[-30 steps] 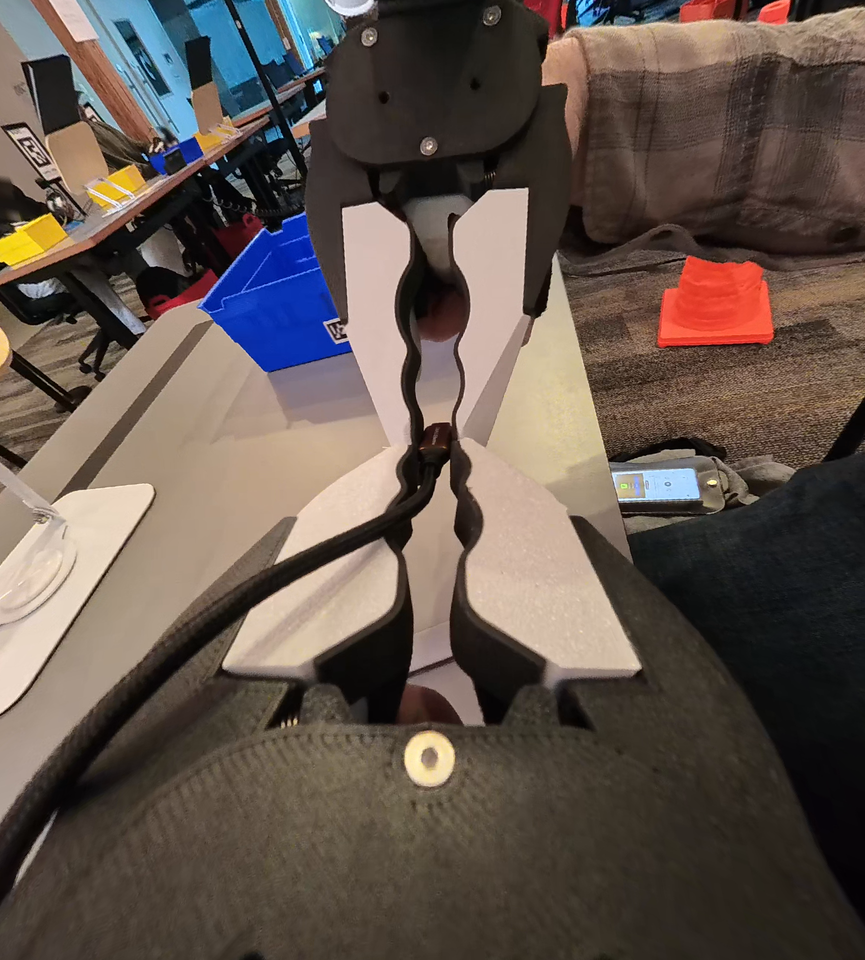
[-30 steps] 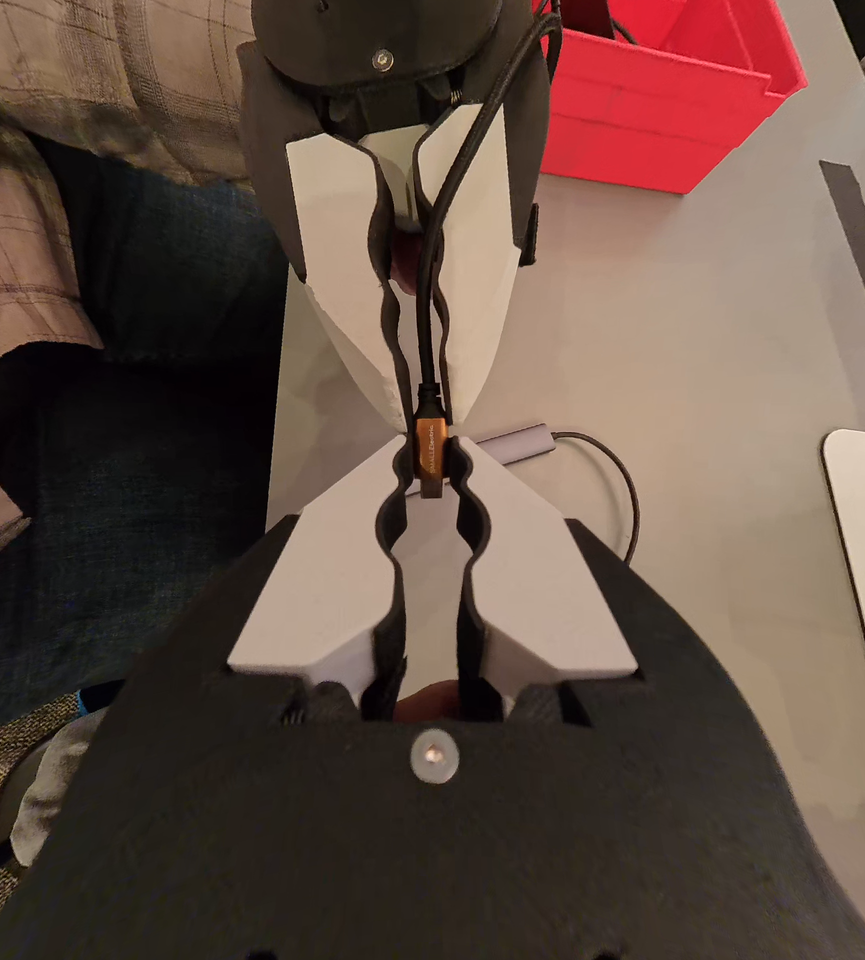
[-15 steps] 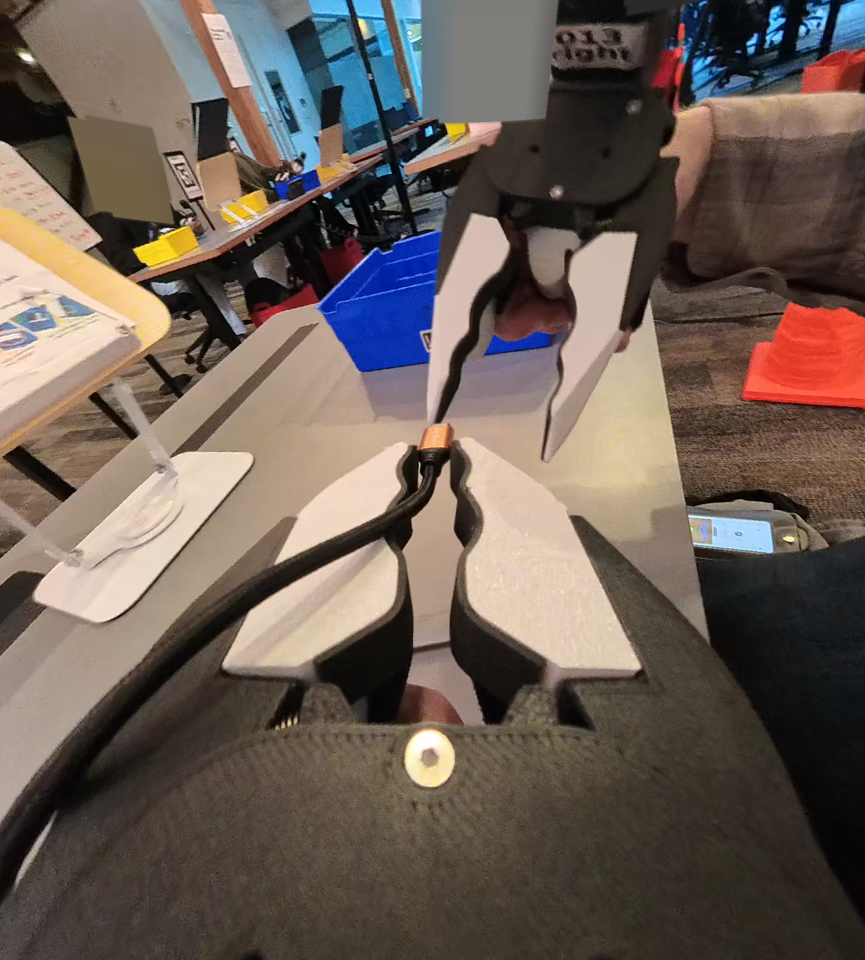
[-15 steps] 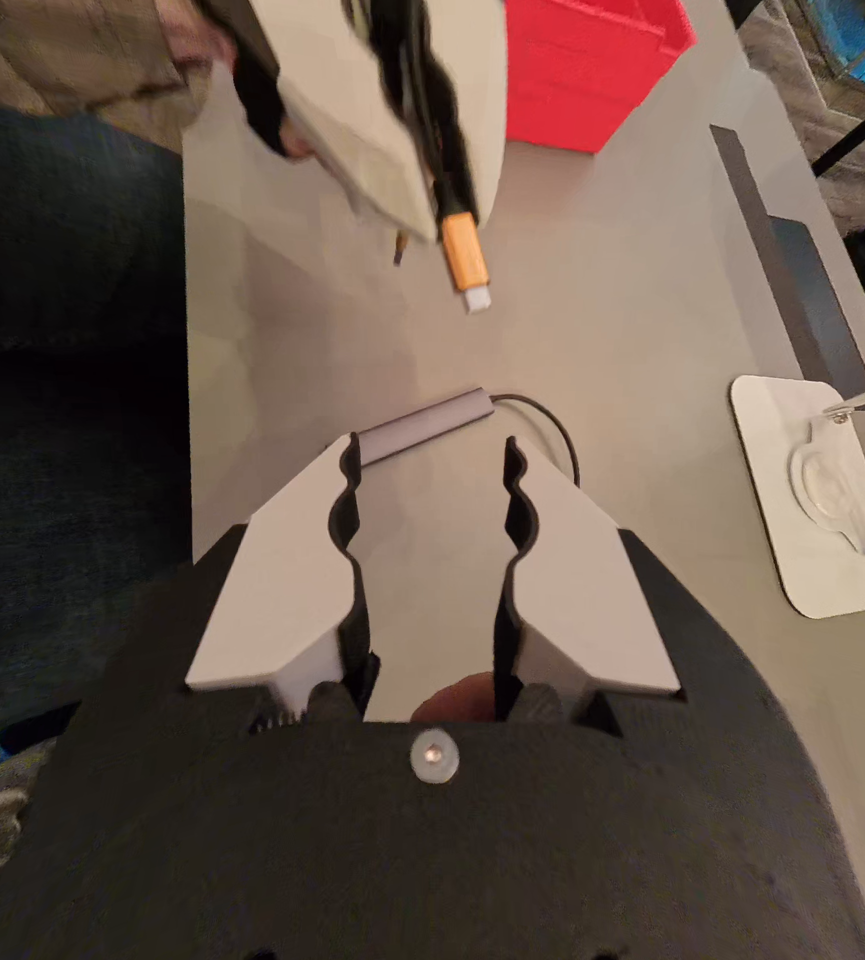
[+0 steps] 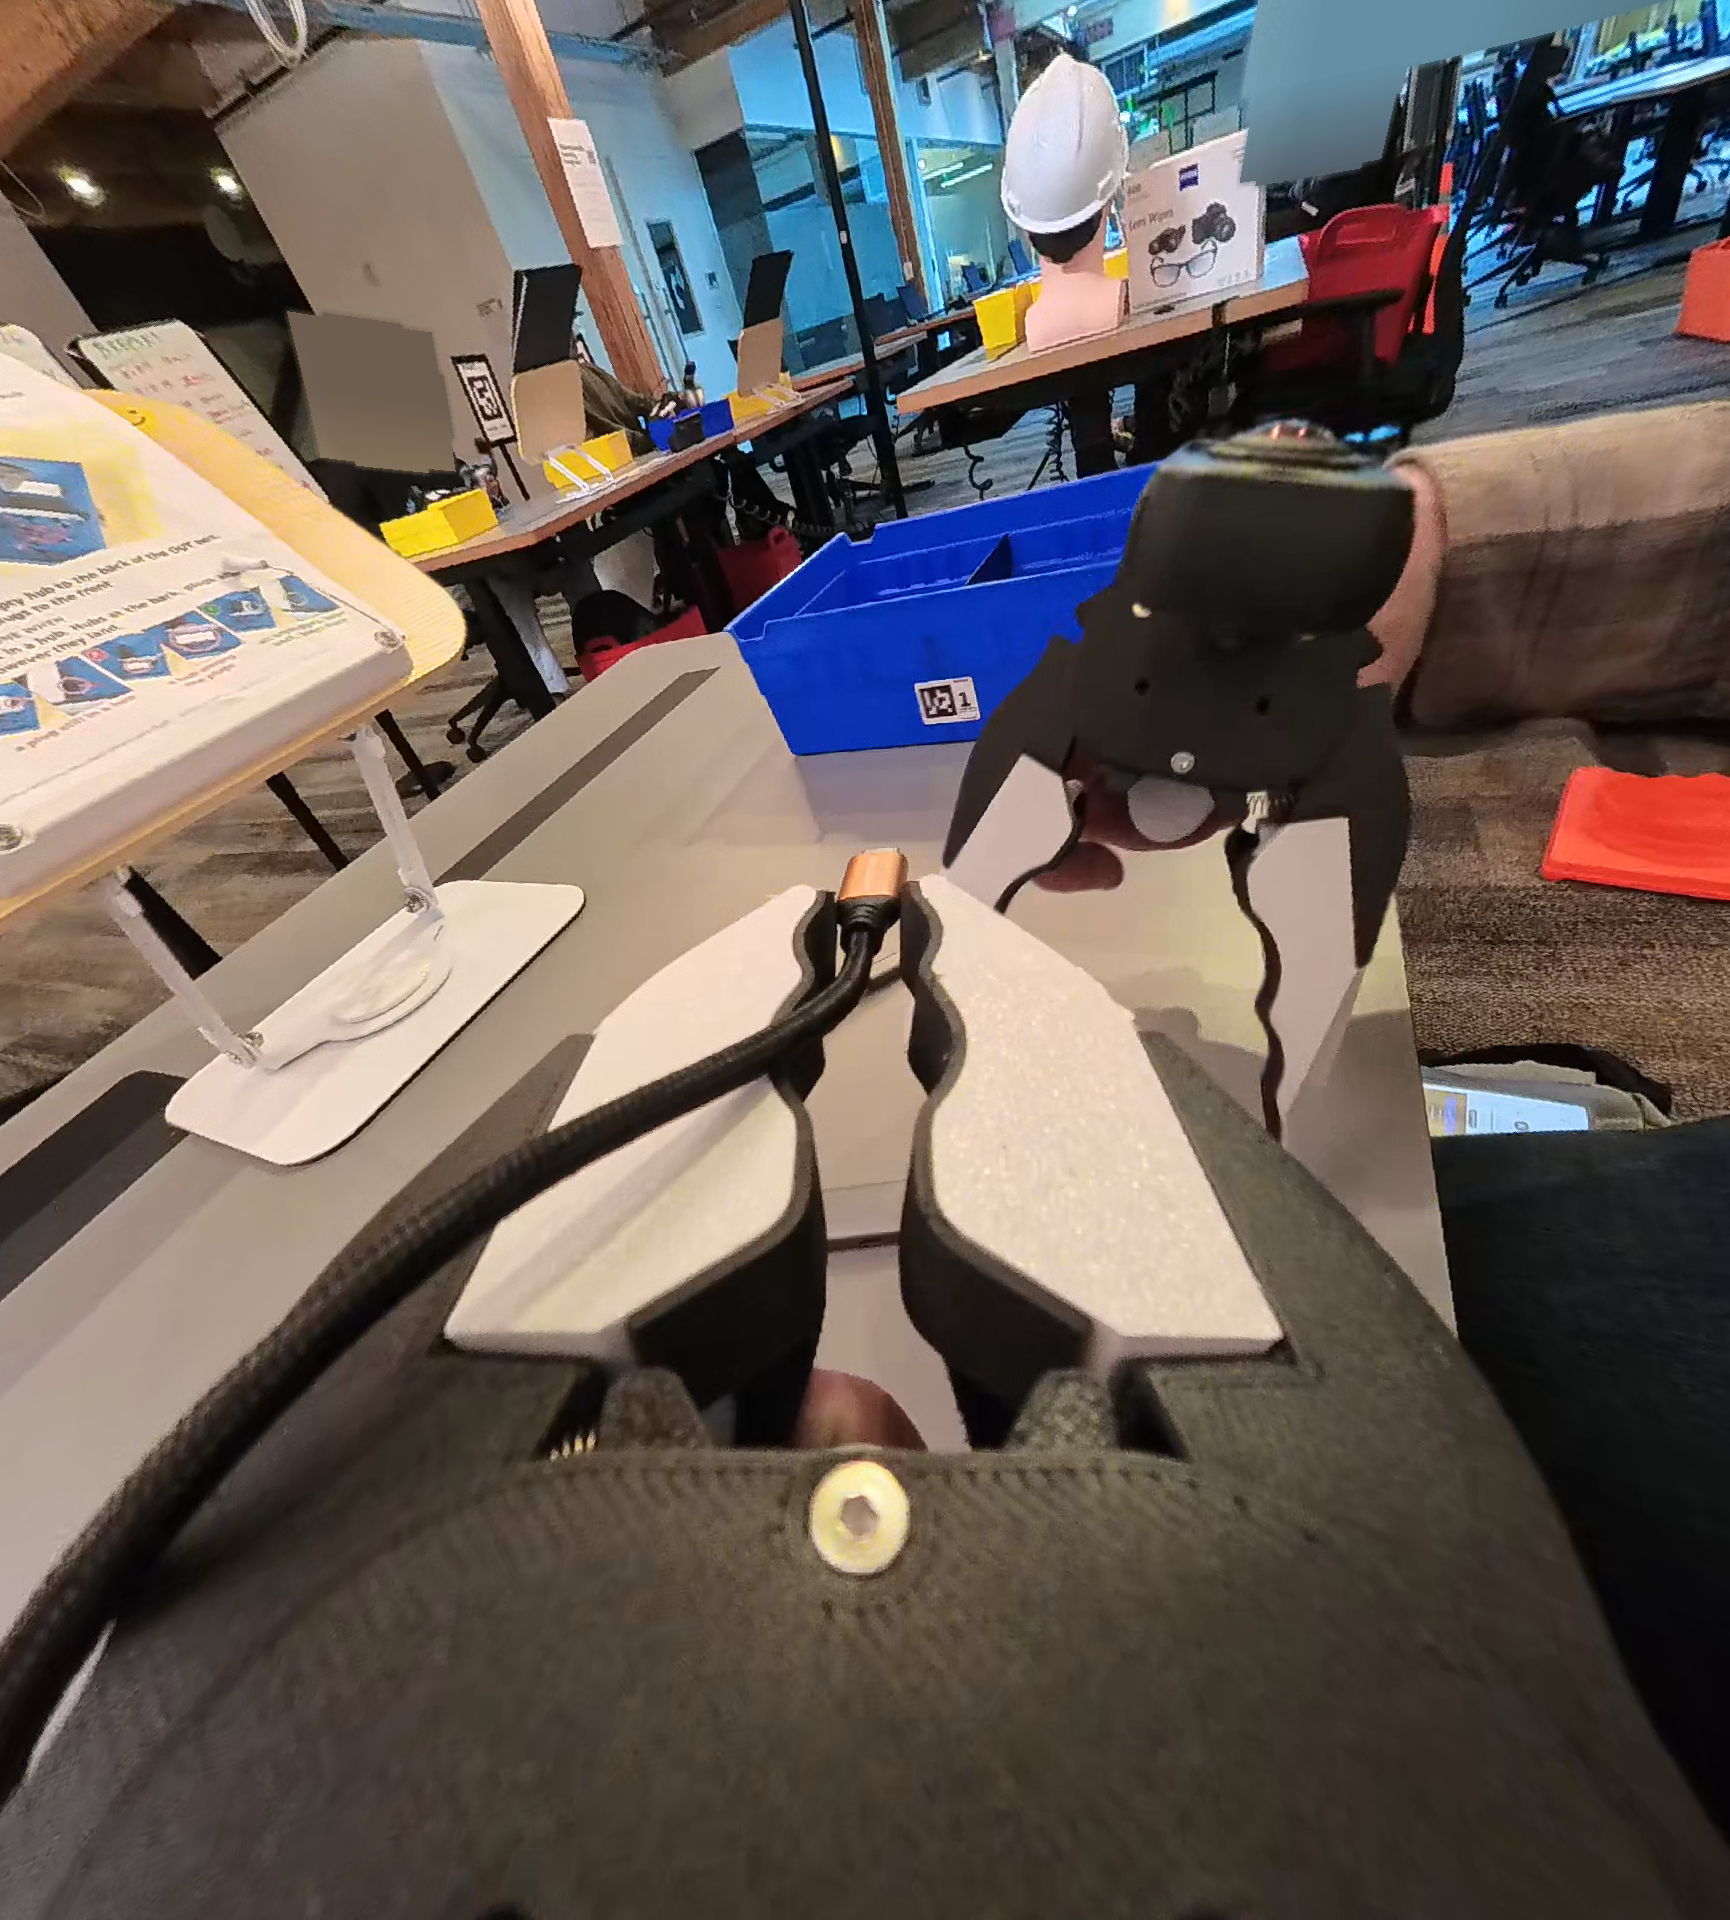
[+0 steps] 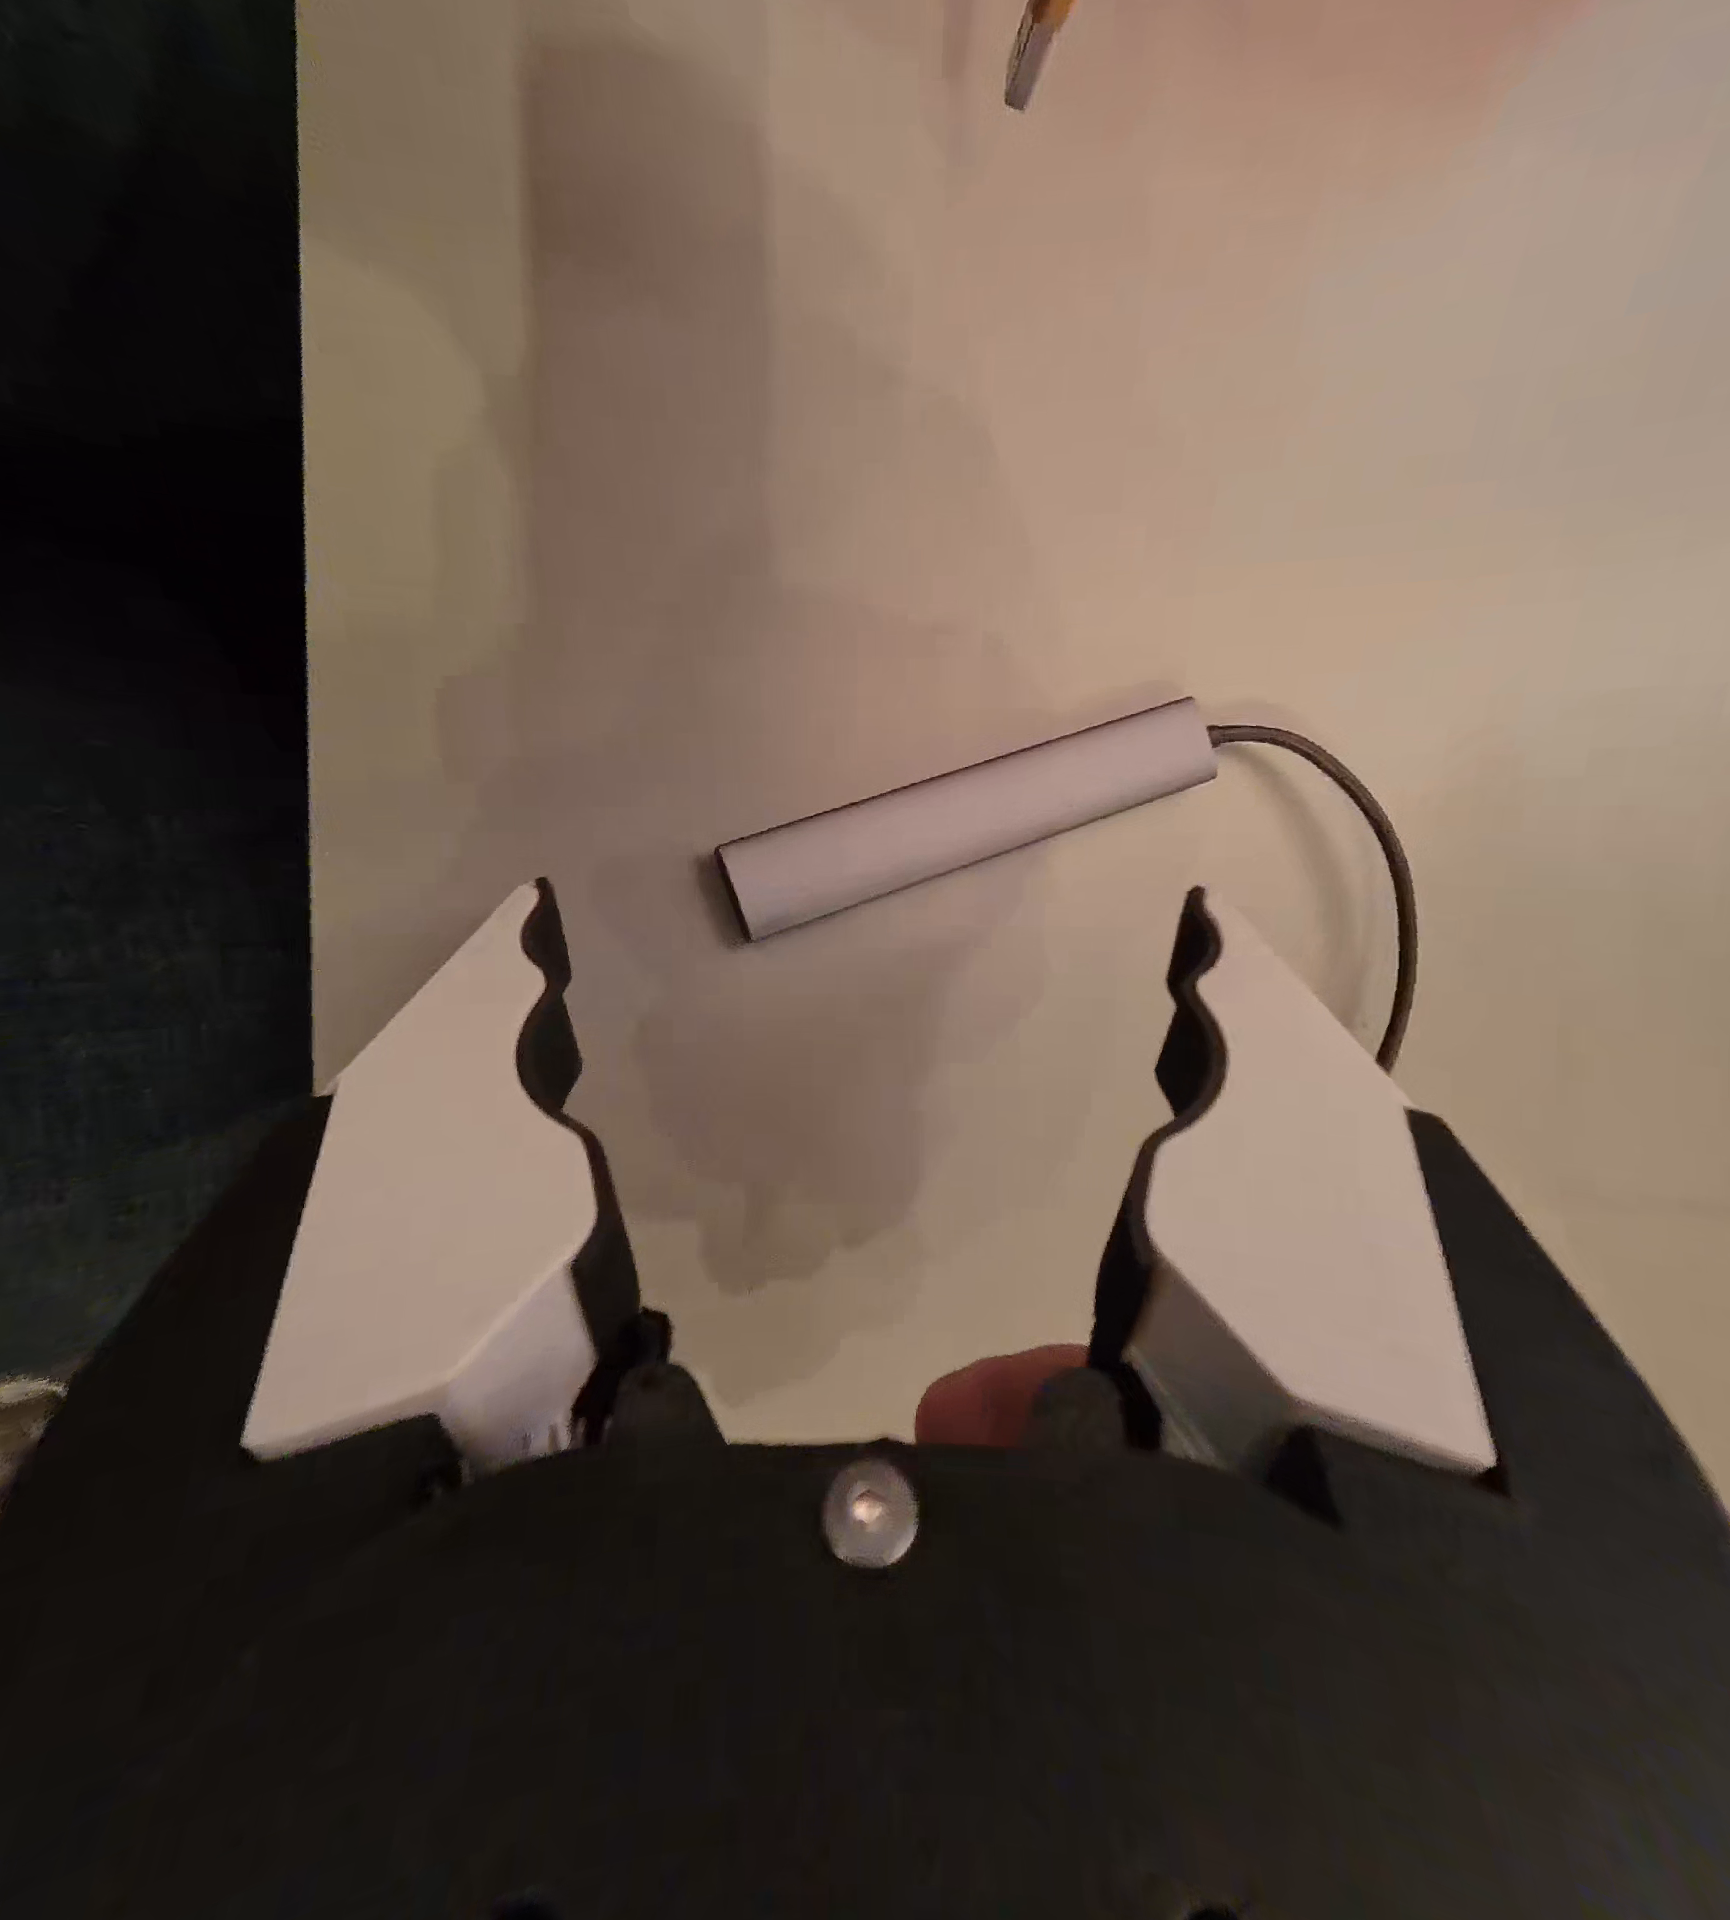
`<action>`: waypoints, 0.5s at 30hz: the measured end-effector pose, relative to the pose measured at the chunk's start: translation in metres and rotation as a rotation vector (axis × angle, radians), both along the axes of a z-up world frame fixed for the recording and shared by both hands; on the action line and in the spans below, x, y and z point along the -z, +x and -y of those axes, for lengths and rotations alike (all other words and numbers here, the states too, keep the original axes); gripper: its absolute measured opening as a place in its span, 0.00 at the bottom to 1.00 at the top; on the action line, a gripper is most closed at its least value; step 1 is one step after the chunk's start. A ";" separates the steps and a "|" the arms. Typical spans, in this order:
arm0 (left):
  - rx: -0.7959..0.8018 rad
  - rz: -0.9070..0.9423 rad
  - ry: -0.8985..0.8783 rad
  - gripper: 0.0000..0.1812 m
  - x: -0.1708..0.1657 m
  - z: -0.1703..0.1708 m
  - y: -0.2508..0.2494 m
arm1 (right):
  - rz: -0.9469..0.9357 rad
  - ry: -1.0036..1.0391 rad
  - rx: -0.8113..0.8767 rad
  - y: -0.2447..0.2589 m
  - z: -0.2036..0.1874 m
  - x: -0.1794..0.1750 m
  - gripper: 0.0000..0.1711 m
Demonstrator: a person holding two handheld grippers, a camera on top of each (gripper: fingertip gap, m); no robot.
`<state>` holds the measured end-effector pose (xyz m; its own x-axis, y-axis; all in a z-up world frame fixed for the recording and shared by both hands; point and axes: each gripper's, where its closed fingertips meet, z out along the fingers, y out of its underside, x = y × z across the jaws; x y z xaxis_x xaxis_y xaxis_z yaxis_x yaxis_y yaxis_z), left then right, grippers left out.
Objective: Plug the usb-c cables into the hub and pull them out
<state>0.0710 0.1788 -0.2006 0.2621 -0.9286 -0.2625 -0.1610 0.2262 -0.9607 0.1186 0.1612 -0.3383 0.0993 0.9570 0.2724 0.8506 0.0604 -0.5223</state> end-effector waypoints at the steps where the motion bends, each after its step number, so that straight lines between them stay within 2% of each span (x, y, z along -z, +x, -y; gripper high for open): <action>1: 0.000 0.004 -0.001 0.06 0.000 0.000 -0.001 | -0.008 -0.001 -0.001 -0.002 -0.002 0.001 0.68; 6: -0.001 0.034 0.001 0.06 -0.004 -0.001 -0.010 | -0.067 -0.040 0.005 -0.008 -0.007 0.004 0.65; 9: -0.003 0.042 -0.006 0.06 -0.001 -0.003 -0.013 | -0.077 -0.072 0.054 -0.007 -0.010 0.009 0.56; 15: 0.007 0.065 -0.021 0.06 0.004 -0.005 -0.014 | -0.045 -0.068 0.109 -0.005 -0.010 0.018 0.46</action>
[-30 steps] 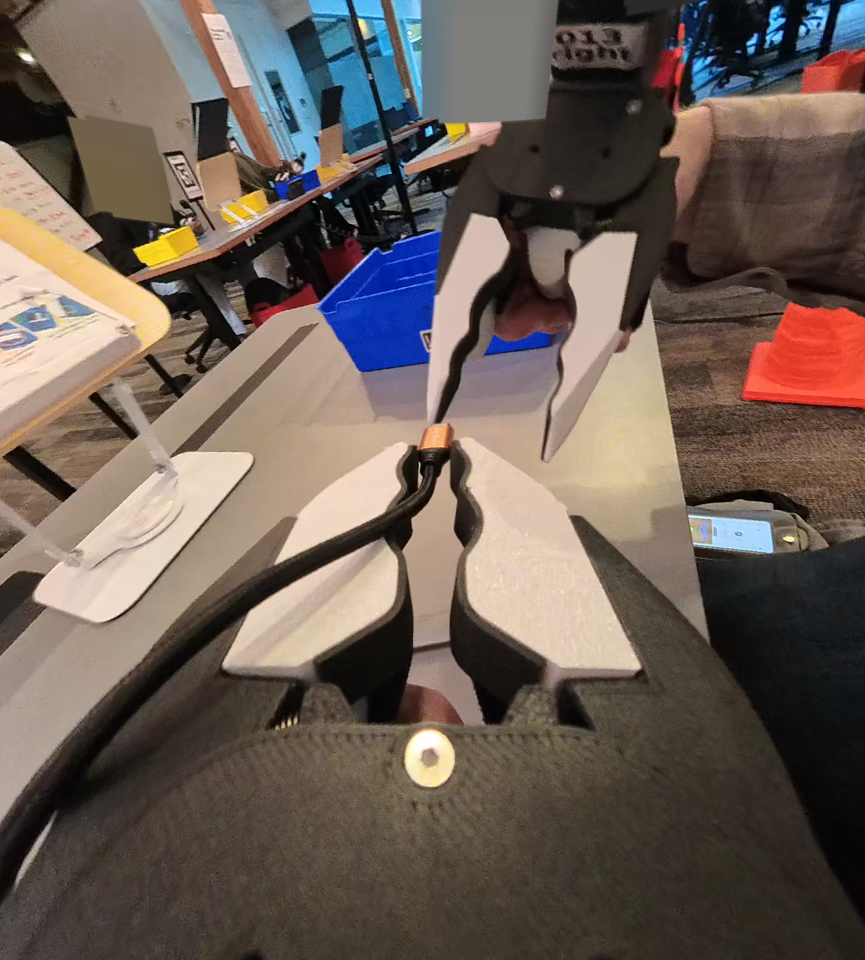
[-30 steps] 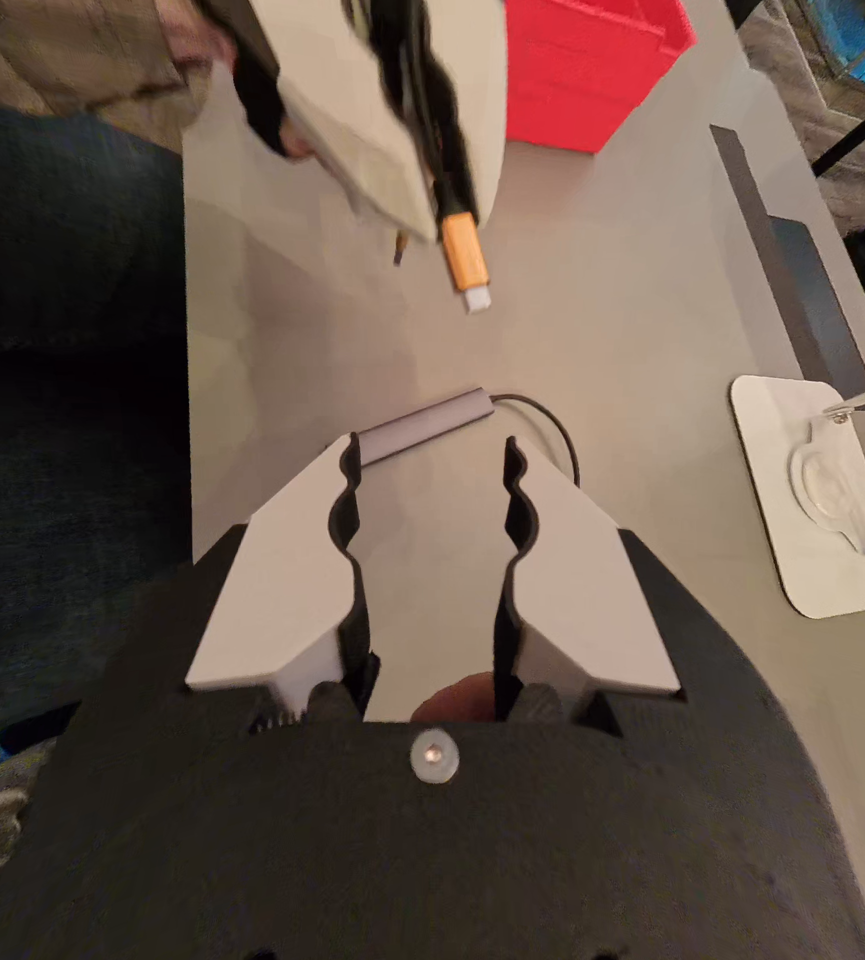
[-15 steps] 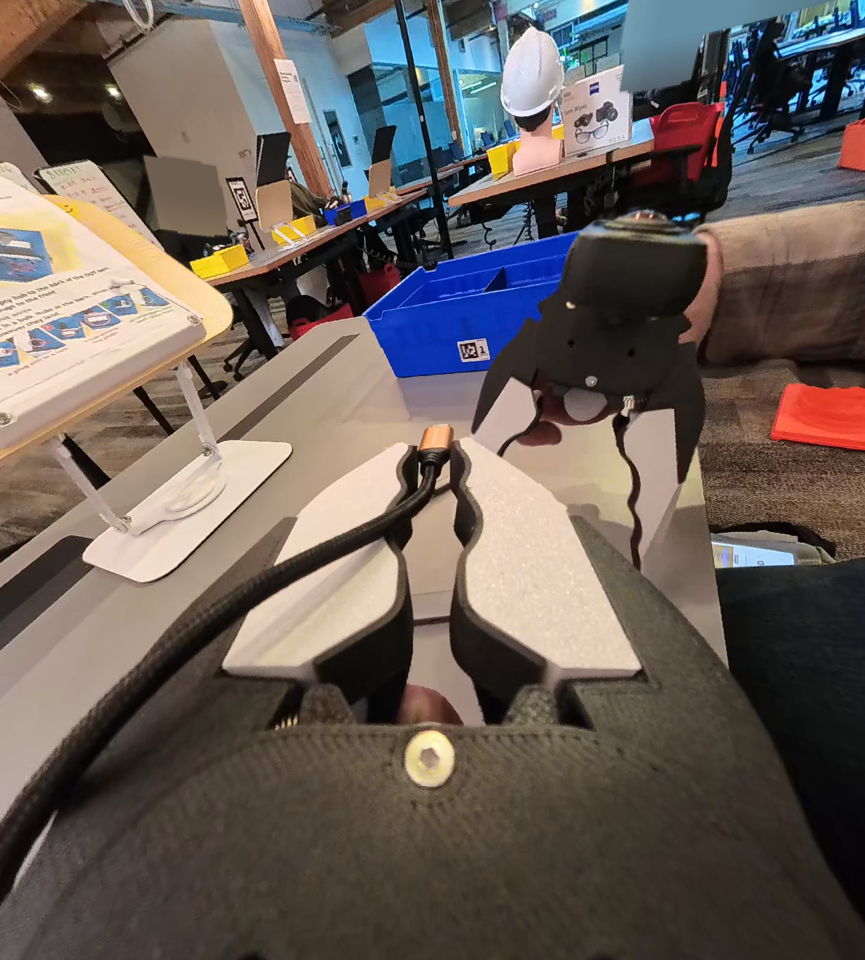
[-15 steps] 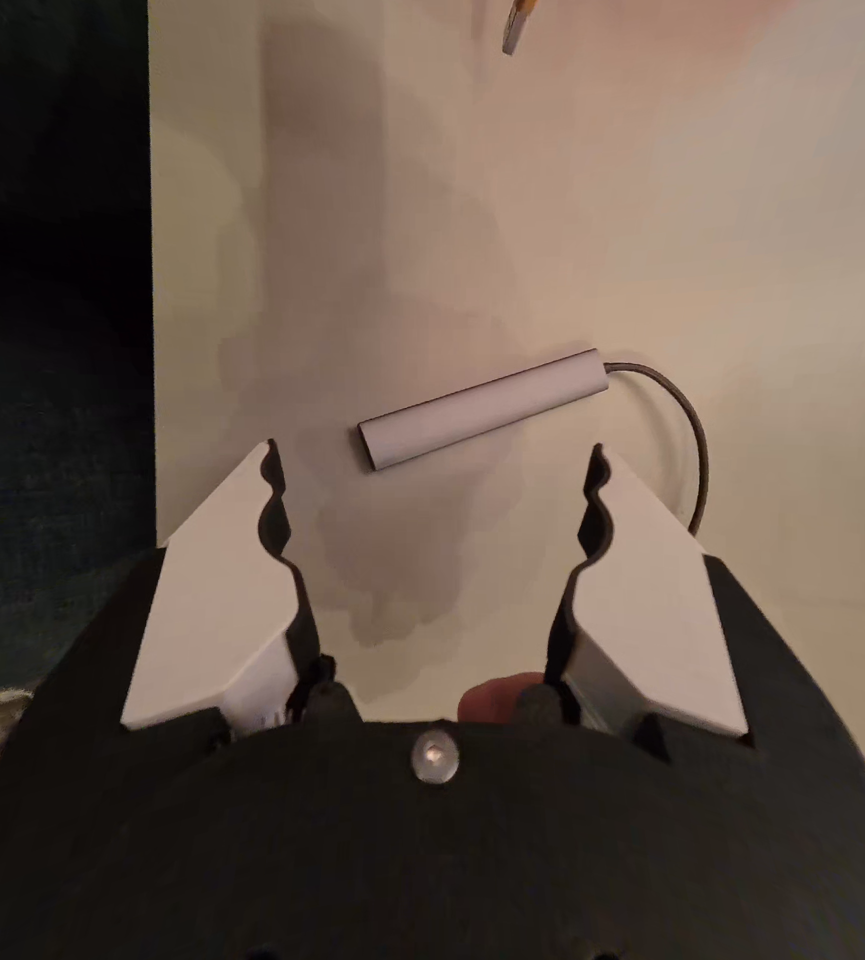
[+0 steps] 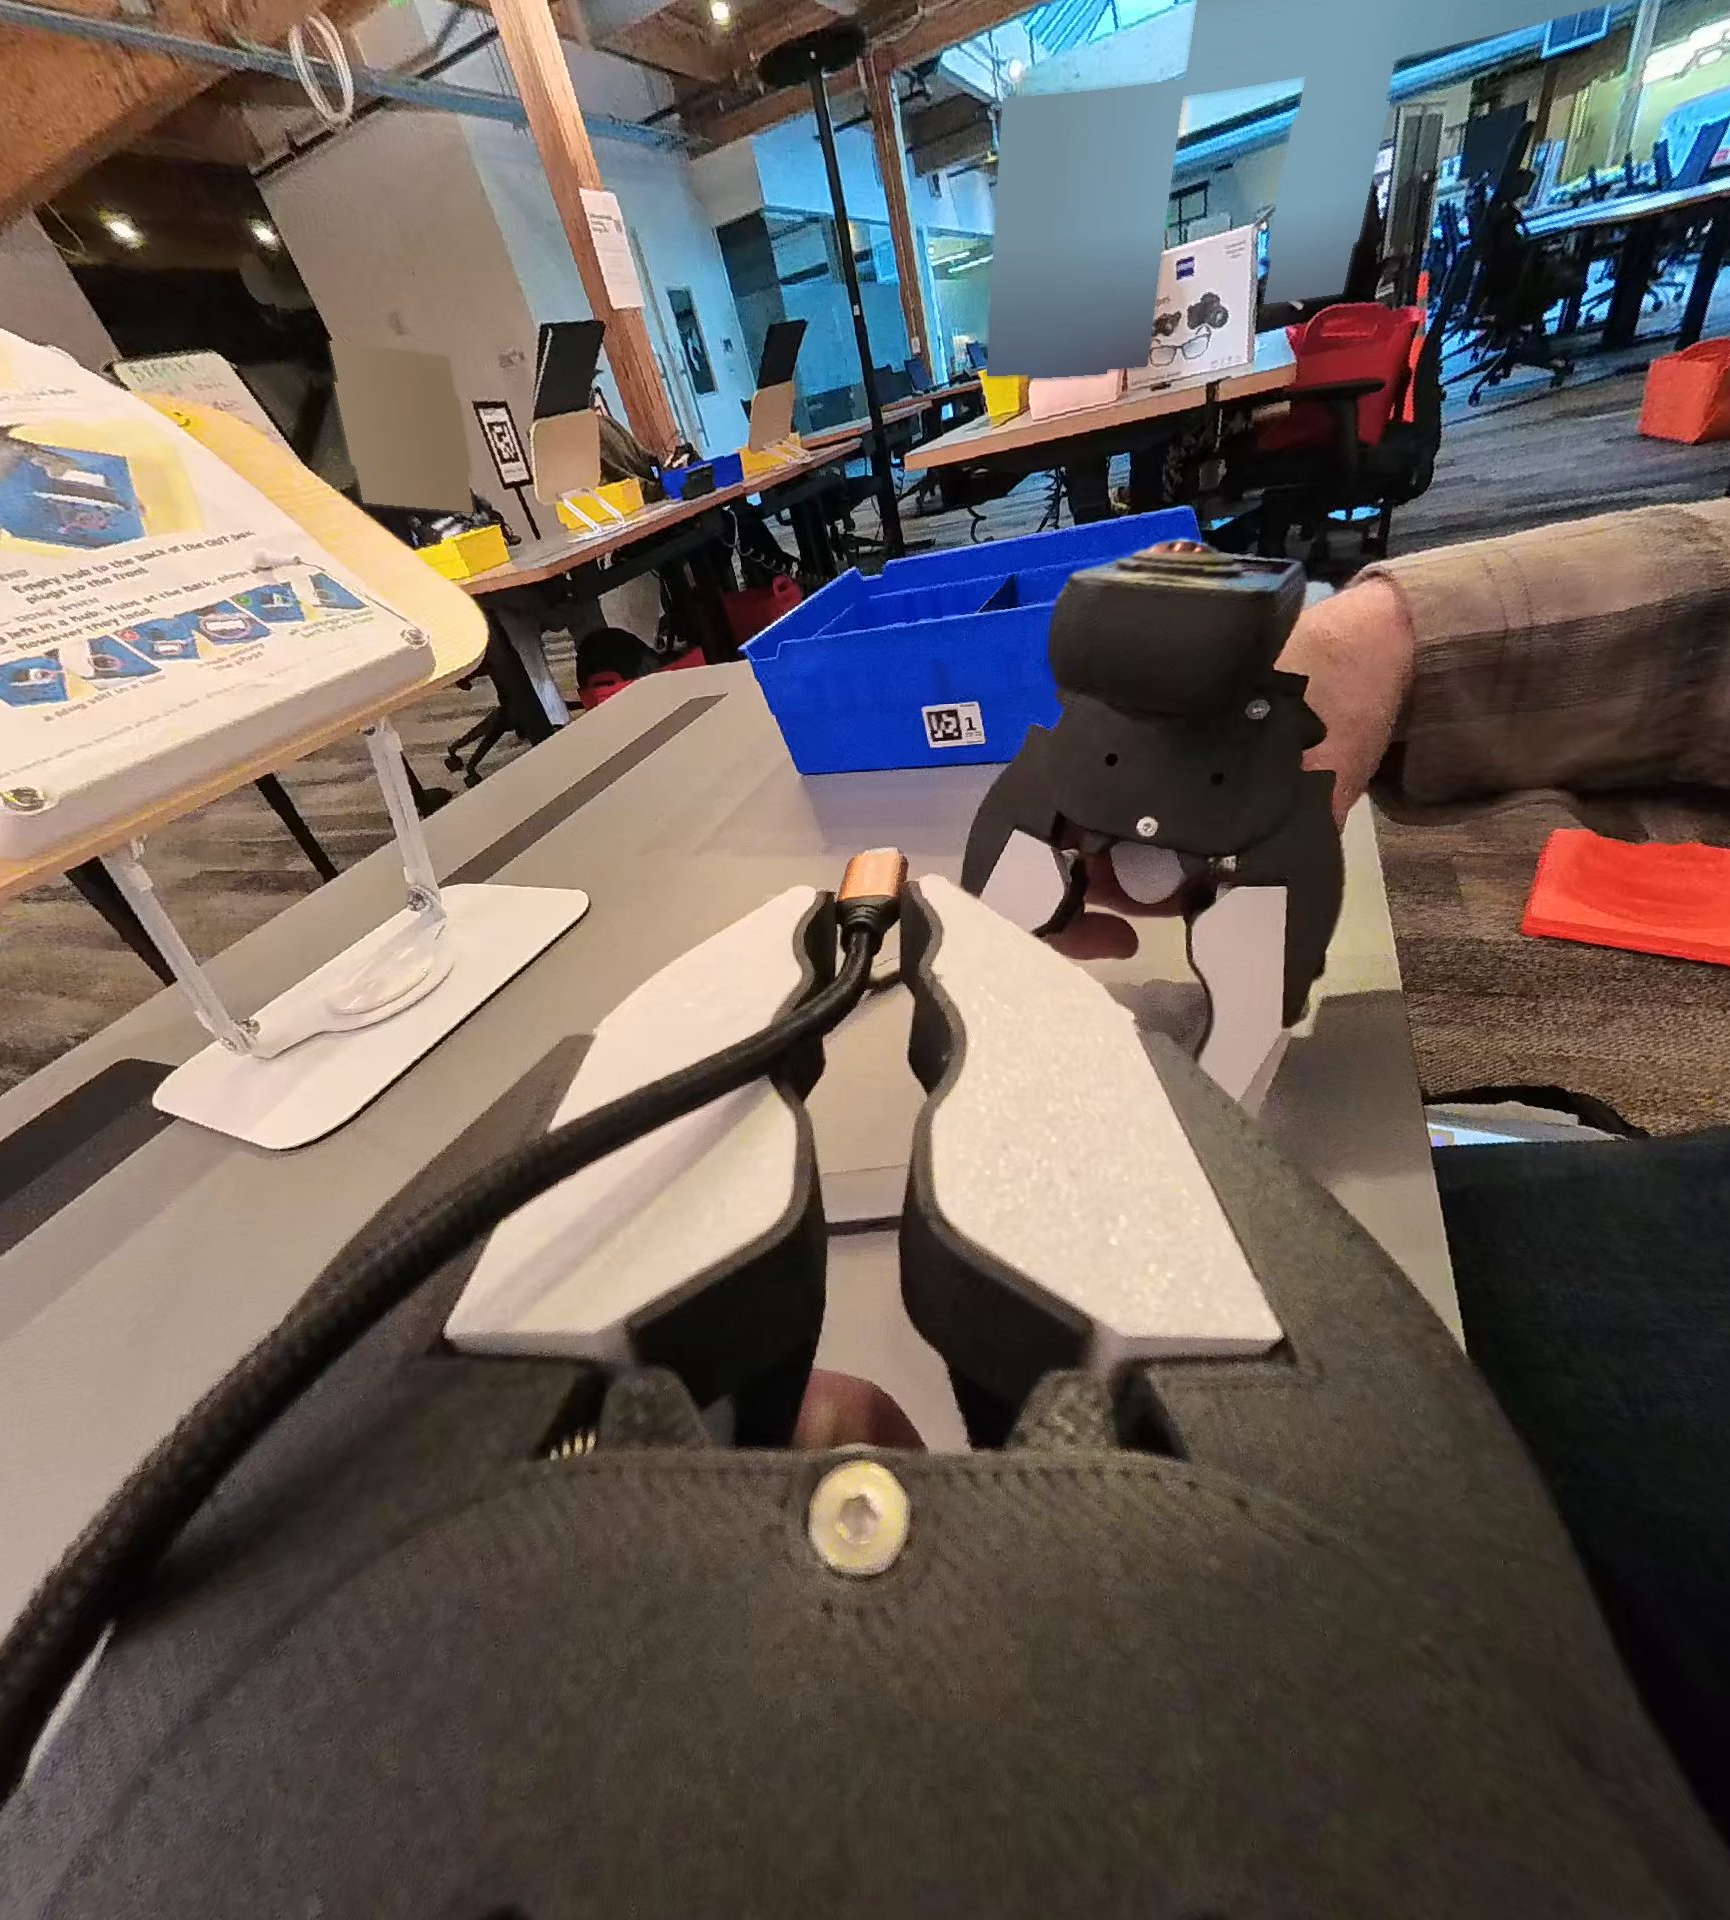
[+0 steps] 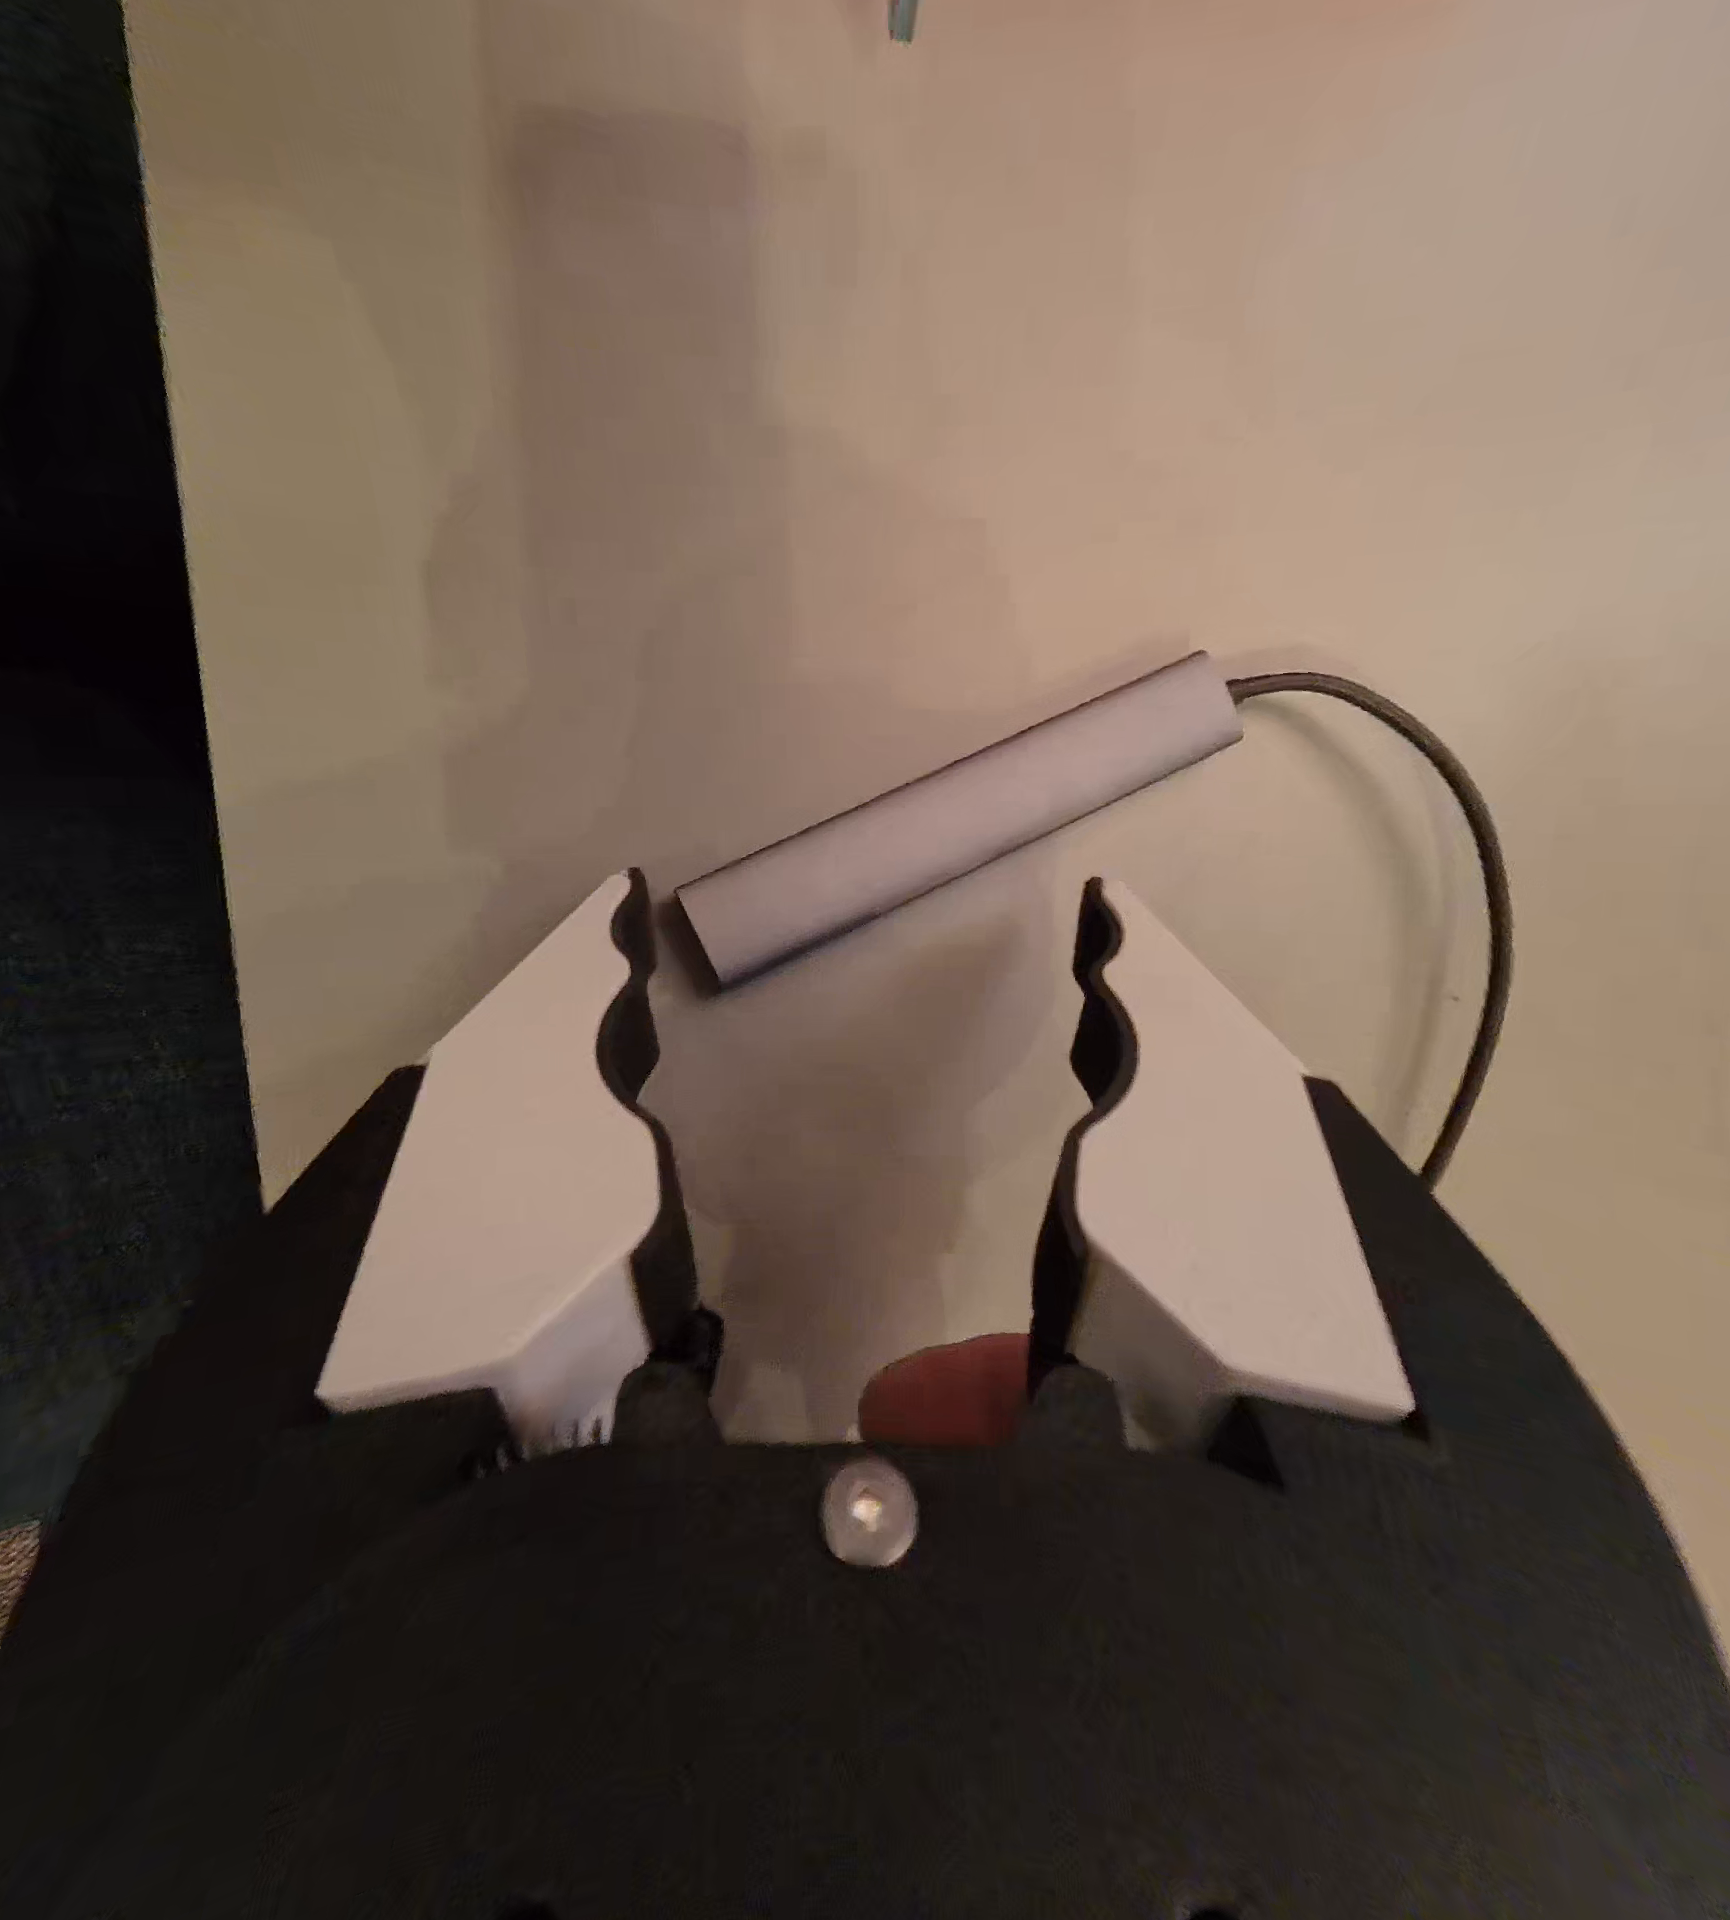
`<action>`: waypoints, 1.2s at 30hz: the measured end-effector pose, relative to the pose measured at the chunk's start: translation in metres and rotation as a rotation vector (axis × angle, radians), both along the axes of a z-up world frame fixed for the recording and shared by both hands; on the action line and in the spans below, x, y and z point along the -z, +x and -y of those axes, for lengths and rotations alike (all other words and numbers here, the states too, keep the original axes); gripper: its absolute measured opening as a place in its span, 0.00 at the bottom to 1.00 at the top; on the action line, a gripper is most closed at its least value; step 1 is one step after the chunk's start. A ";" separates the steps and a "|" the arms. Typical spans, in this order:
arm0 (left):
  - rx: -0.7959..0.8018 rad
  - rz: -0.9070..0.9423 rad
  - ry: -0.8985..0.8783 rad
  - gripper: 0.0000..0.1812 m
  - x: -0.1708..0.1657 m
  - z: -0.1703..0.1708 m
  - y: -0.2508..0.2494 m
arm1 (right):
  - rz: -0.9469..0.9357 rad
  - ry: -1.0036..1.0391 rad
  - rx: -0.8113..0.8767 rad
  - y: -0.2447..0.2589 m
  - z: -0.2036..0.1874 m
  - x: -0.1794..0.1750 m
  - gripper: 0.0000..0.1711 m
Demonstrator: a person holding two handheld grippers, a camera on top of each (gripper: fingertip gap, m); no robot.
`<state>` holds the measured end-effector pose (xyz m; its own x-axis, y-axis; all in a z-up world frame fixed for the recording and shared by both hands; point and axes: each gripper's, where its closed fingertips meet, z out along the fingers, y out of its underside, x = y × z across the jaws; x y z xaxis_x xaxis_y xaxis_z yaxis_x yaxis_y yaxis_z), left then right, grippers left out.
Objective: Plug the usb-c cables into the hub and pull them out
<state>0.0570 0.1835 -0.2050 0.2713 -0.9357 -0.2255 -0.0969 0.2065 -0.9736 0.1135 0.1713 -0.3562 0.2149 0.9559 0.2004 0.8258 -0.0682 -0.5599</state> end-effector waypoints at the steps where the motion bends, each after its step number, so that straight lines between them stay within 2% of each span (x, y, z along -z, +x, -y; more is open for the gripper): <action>1: 0.002 0.004 -0.001 0.06 0.000 0.000 0.000 | 0.008 0.008 0.007 0.001 -0.001 0.000 0.44; 3: 0.005 0.011 -0.003 0.06 0.001 -0.001 -0.001 | 0.013 0.000 0.022 -0.001 -0.002 0.001 0.40; 7: 0.007 0.029 -0.013 0.06 0.001 -0.002 -0.005 | 0.015 -0.030 0.076 -0.002 -0.003 0.003 0.23; 10: 0.001 0.038 -0.014 0.06 0.001 -0.003 -0.008 | 0.028 -0.046 0.133 0.003 -0.009 0.003 0.21; 14: 0.001 0.051 -0.015 0.06 0.000 -0.004 -0.011 | 0.093 0.003 0.211 0.022 -0.022 -0.002 0.12; 17: 0.004 0.053 -0.013 0.06 0.000 -0.004 -0.011 | 0.017 -0.038 0.303 0.020 -0.028 -0.008 0.21; 20: 0.004 0.058 -0.014 0.06 0.000 -0.004 -0.011 | 0.040 -0.027 0.395 0.027 -0.040 -0.002 0.25; 25: 0.004 0.064 -0.014 0.06 0.000 -0.004 -0.011 | -0.064 -0.078 0.535 0.026 -0.052 0.005 0.12; 29: 0.005 0.066 -0.014 0.06 -0.001 -0.004 -0.011 | -0.117 -0.093 0.548 0.027 -0.054 0.005 0.11; 36: -0.003 0.065 -0.014 0.06 0.000 -0.005 -0.012 | -0.323 -0.198 0.575 0.031 -0.056 -0.006 0.11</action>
<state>0.0448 0.1890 -0.2054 0.2879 -0.9378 -0.1940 -0.0341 0.1924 -0.9807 0.1448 0.2270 -0.3506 0.7182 0.6844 -0.1256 0.4220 -0.5719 -0.7034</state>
